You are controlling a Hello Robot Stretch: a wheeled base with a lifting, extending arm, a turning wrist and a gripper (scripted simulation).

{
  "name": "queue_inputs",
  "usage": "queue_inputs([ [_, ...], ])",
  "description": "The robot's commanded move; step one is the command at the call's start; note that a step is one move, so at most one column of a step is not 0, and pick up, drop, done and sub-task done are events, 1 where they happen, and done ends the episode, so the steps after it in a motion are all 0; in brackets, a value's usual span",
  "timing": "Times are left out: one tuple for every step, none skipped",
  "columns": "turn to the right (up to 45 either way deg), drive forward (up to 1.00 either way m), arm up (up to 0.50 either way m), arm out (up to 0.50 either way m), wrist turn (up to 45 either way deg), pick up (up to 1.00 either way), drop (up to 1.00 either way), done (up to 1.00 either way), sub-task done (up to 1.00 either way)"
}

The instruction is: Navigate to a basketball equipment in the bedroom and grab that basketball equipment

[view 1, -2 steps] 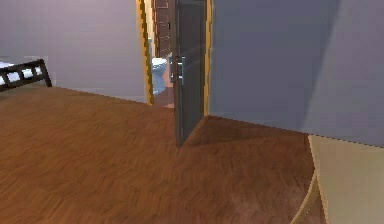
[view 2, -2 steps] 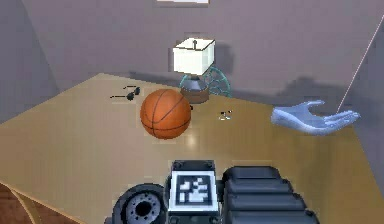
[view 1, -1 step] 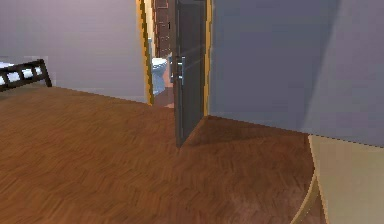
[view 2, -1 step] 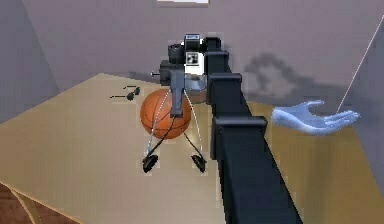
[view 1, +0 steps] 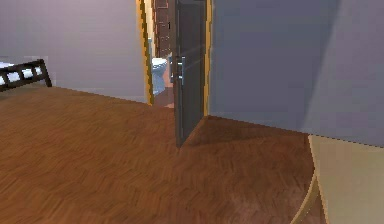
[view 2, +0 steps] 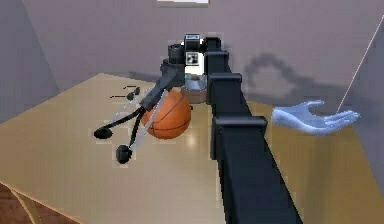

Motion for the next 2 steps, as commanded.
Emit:
queue_inputs([
  [0.0,0.00,0.00,0.00,45.0,0.00,0.00,0.00,0.00],
  [0.0,0.00,0.00,0.00,45.0,0.00,0.00,0.00,0.00],
])
